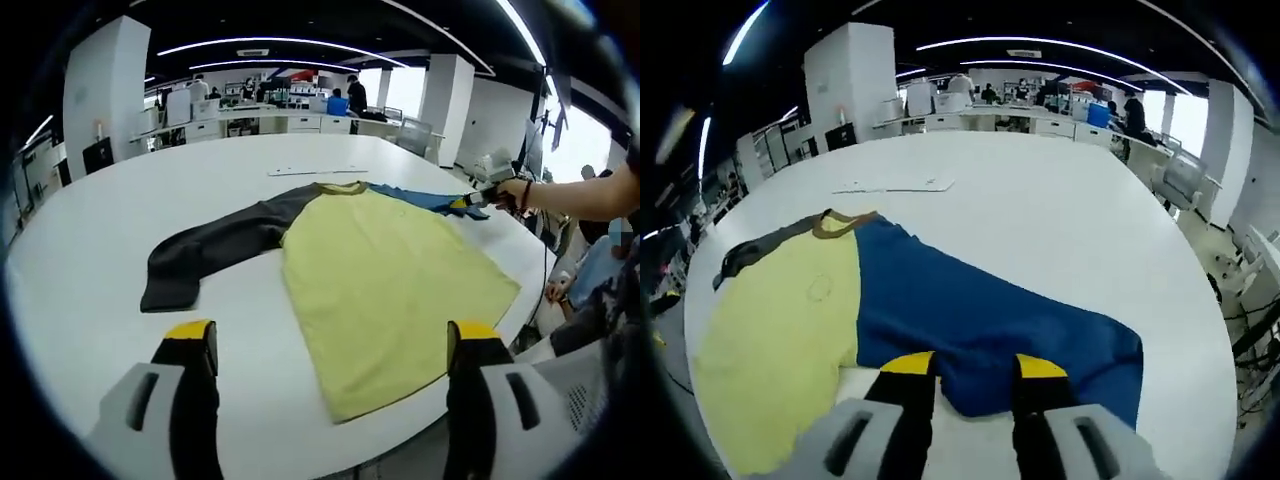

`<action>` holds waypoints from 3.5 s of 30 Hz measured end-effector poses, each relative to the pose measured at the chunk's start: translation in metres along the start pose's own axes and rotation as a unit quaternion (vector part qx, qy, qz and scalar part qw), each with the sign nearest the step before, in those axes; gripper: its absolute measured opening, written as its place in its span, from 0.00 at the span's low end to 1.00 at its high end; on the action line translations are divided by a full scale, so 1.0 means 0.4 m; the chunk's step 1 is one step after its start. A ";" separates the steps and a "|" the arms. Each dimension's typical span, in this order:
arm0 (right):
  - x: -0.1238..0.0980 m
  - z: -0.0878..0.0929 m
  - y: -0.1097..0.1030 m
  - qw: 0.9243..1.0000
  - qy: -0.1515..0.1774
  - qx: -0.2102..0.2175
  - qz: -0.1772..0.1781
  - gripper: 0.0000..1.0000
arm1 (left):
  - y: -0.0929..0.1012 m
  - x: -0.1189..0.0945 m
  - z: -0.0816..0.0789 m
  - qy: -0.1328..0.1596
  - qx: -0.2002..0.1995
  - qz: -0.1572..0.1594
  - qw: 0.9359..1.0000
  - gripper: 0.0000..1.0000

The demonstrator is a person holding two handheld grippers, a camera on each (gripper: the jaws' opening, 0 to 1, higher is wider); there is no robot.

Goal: Fold the garment on the visible template until the final outline fits inside the template.

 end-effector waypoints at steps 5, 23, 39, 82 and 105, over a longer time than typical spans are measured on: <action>-0.064 0.028 0.062 0.999 -0.013 0.018 0.028 0.31 | 0.002 0.001 0.002 -0.002 0.000 0.000 1.000 0.93; -0.058 0.112 0.036 0.998 -0.043 0.021 0.047 0.22 | 0.015 0.007 -0.007 -0.009 0.001 0.004 1.000 0.91; -0.065 0.151 0.154 0.994 -0.052 -0.004 0.096 0.00 | 0.010 0.026 -0.010 -0.017 -0.001 0.012 1.000 0.87; -0.092 0.170 0.345 0.975 -0.093 0.118 0.165 0.19 | -0.016 0.020 -0.013 -0.029 0.005 -0.007 1.000 0.89; -0.115 0.173 0.329 0.962 -0.130 0.152 0.184 0.15 | -0.019 0.001 -0.008 -0.030 -0.005 -0.023 0.999 0.87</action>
Point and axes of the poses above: the point that each gripper's makers call its tool centre point, and the gripper's own axes: x roughly forward along the fingers, y roughly to its right, z roughly out of its underside, the point moved 4 cm from there along -x, roughly backward along the fingers, and after that the axes turned 14 degrees about z, right-handed, at the moved point
